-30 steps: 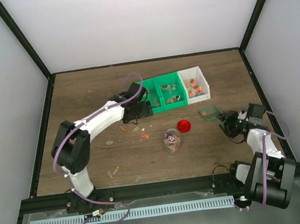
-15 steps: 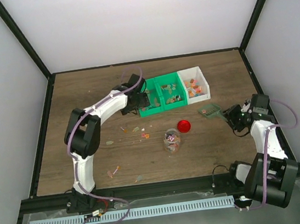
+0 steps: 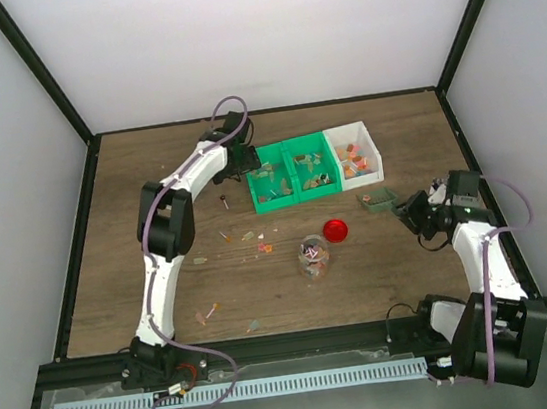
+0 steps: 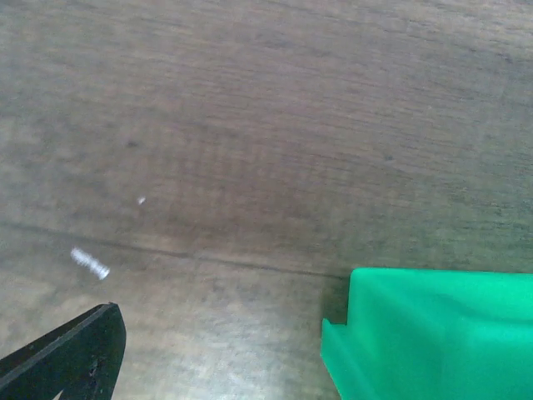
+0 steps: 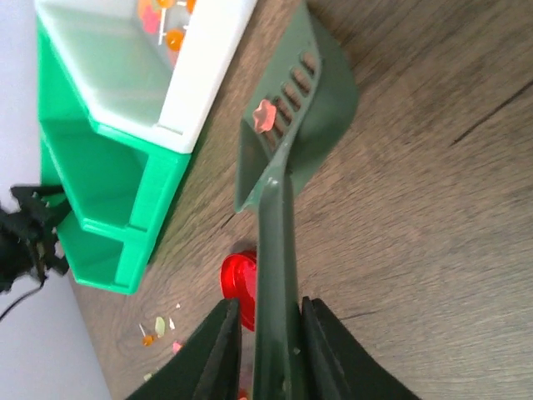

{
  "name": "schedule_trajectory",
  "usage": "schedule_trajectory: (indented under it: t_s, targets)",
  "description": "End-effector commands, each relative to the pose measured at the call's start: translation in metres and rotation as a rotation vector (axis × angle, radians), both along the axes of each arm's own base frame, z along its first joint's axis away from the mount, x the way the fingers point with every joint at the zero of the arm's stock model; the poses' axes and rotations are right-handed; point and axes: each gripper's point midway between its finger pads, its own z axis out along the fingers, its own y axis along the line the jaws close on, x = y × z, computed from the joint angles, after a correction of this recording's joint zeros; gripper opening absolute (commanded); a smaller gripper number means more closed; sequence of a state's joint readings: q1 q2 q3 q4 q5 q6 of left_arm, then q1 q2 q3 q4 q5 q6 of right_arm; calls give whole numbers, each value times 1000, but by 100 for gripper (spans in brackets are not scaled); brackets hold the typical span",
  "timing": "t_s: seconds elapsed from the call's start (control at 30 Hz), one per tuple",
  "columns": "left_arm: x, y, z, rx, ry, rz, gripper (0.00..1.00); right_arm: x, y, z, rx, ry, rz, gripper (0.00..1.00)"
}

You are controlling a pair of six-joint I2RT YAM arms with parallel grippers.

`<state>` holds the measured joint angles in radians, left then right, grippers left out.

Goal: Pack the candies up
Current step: Pick up the bottle lid at the center of the board.

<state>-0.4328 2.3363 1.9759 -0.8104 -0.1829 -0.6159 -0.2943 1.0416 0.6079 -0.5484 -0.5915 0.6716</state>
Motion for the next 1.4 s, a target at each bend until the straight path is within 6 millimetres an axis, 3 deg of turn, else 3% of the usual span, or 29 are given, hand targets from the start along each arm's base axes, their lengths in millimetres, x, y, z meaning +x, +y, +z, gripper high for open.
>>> schedule_trajectory:
  t_s: [0.0,0.03,0.2,0.37,0.43,0.57,0.7,0.83,0.93,1.07,1.37]
  targets:
    - [14,-1,-5,36,13,-32,97,6,11,19,22,-83,61,31]
    - [17,-2,-6,33,9,-32,97,8,13,23,17,-100,75,40]
    - [28,6,2,11,-10,-17,99,12,15,39,-60,-153,140,64]
    - [23,8,30,-1,-44,-54,100,3,7,47,-168,-136,140,80]
    - [19,7,47,-20,-66,-63,100,-8,7,44,-178,-97,145,82]
    - [6,5,80,-70,-117,-80,100,-27,25,35,-122,-118,193,69]
    - [-15,8,120,-117,-183,-89,100,-37,53,5,-119,-19,296,69]
    - [-37,12,138,-141,-209,-106,100,-36,88,-11,-190,57,391,69]
    - [-53,18,144,-145,-210,-113,100,-27,100,-21,-241,102,418,66]
    - [-82,32,143,-138,-203,-101,100,-11,108,-44,-346,200,452,47]
    - [-132,73,142,-50,-217,-49,100,30,109,-57,-481,252,448,32]
